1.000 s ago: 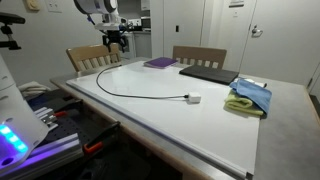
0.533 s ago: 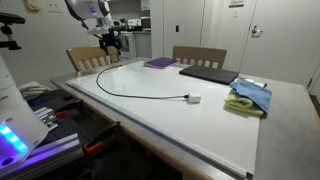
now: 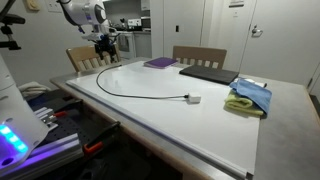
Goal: Bring the ends of the charger to the center
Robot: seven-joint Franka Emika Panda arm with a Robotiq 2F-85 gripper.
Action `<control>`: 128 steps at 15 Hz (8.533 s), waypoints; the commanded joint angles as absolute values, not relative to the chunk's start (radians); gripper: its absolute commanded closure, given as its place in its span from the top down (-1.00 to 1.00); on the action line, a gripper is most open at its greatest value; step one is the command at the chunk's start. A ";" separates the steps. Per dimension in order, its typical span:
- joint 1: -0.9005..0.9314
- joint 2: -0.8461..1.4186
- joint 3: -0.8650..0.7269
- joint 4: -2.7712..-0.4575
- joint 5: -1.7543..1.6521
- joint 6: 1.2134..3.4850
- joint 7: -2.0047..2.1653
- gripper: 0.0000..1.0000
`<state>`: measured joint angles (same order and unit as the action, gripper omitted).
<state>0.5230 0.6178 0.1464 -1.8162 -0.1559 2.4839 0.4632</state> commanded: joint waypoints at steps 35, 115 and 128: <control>0.449 0.871 0.252 -1.601 0.029 2.585 0.170 -0.23; 0.389 0.621 -0.082 -1.729 -0.241 2.029 2.146 -0.98; 0.278 0.486 -0.079 -1.937 -0.058 2.133 2.602 -0.98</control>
<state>0.3190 0.5654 -0.1023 -1.8235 -0.1001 2.0738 2.5276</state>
